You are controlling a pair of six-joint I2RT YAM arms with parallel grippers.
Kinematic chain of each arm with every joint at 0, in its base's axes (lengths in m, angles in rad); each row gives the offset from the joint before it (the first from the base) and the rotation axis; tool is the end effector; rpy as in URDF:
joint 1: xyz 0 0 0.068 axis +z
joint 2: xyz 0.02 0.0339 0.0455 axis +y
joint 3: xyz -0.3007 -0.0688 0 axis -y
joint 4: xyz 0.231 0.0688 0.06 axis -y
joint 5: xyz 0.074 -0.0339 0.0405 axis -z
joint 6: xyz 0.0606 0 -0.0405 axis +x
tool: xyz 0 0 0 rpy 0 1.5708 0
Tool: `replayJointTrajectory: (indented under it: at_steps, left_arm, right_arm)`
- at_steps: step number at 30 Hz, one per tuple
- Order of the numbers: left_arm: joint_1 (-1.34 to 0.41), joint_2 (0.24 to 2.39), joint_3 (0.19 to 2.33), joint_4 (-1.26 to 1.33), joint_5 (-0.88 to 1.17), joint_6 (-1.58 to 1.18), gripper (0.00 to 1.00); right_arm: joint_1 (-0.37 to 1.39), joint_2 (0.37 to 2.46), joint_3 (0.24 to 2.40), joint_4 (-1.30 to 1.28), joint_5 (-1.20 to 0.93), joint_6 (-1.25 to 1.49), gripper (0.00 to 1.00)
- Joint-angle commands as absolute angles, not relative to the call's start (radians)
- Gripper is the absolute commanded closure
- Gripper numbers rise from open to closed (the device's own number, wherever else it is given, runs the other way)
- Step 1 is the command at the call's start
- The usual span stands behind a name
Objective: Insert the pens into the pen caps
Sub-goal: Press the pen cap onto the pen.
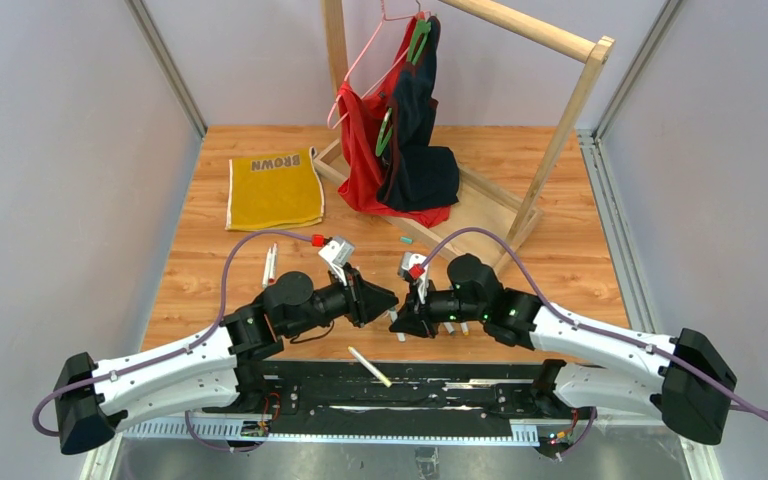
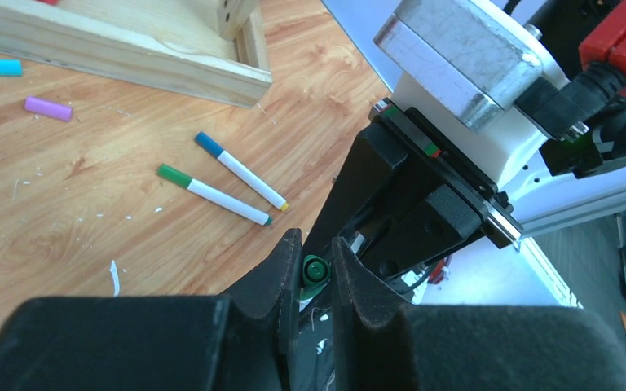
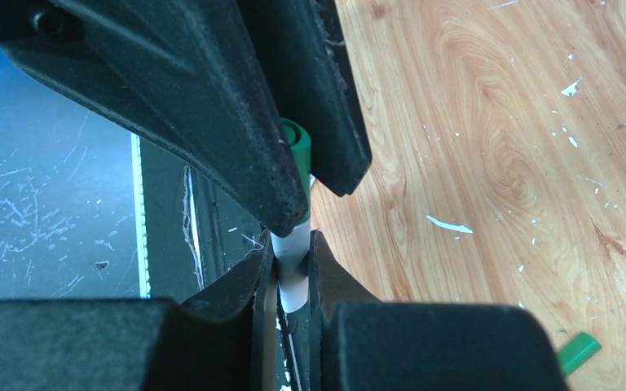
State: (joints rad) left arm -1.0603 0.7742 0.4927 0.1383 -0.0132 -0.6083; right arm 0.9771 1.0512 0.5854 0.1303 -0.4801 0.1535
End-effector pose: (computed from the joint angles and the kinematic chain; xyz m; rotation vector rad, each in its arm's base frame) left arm 0.0871 -0.1539 0.2980 0.4096 1.8292 -1.1945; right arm 0.1025 0.2019 0.2823 -1.1363 1.7195 1.1923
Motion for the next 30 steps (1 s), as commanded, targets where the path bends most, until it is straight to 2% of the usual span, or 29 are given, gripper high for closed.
replayJointTrajectory:
  at_steps: [1, 12, 30]
  left_arm:
    - [-1.068, 0.780, 0.452, 0.086, 0.007, -0.676, 1.00]
    - [-1.069, 0.787, 0.417, 0.058, -0.032, -0.733, 1.00]
    - [-1.069, 0.824, 0.380, 0.053, 0.030, -0.712, 1.00]
  right_arm:
    - [0.986, 1.055, 0.643, 0.202, -0.353, 0.160, 0.99]
    - [0.991, 1.097, 0.689, 0.161, -0.258, 0.144, 0.99]
    - [0.991, 1.179, 0.769, 0.160, -0.206, 0.144, 0.99]
